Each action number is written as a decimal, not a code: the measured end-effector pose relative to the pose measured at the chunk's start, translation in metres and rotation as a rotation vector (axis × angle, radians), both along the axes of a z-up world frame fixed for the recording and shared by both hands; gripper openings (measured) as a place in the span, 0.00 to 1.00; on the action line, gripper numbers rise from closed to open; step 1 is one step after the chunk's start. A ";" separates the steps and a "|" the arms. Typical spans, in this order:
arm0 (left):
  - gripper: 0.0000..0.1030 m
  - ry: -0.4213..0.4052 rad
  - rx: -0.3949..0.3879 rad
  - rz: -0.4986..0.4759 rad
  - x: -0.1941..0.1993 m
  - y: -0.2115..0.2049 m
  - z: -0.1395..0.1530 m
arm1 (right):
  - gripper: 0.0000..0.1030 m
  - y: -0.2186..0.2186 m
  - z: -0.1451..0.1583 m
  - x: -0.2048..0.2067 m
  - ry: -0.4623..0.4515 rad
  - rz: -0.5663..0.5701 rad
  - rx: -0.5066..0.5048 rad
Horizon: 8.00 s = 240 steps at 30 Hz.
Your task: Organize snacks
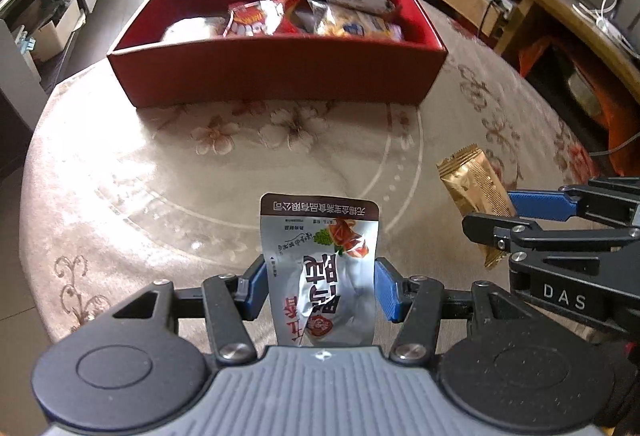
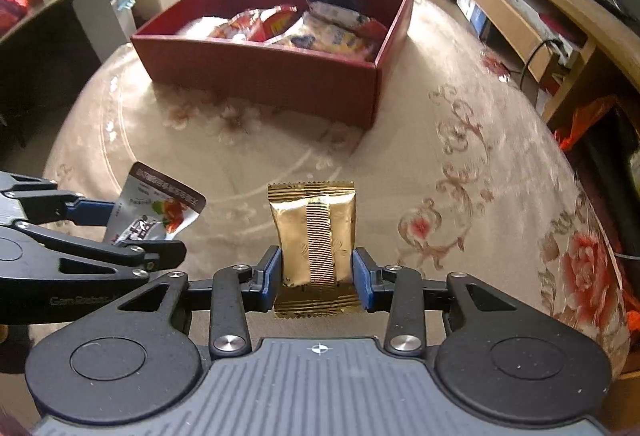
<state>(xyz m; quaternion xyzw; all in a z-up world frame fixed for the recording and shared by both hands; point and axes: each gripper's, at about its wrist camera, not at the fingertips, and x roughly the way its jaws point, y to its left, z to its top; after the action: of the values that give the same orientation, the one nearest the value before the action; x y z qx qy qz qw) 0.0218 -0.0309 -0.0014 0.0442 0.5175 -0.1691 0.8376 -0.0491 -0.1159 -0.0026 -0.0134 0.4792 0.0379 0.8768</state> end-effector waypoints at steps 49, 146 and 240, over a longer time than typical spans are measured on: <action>0.49 -0.280 -0.028 0.179 0.141 -0.016 0.077 | 0.45 -0.007 0.071 0.120 -0.292 -0.066 0.066; 0.81 -0.154 0.008 0.278 0.039 0.029 0.026 | 0.79 0.007 0.040 0.050 -0.165 -0.129 0.013; 0.88 -0.129 -0.001 0.269 -0.050 0.030 0.008 | 0.81 0.018 0.016 -0.041 -0.106 -0.131 0.050</action>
<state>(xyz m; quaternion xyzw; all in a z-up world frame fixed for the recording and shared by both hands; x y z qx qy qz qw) -0.0284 -0.0014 0.0065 -0.0151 0.4637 -0.0522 0.8843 -0.0902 -0.0978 0.0134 0.0381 0.4309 -0.0085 0.9016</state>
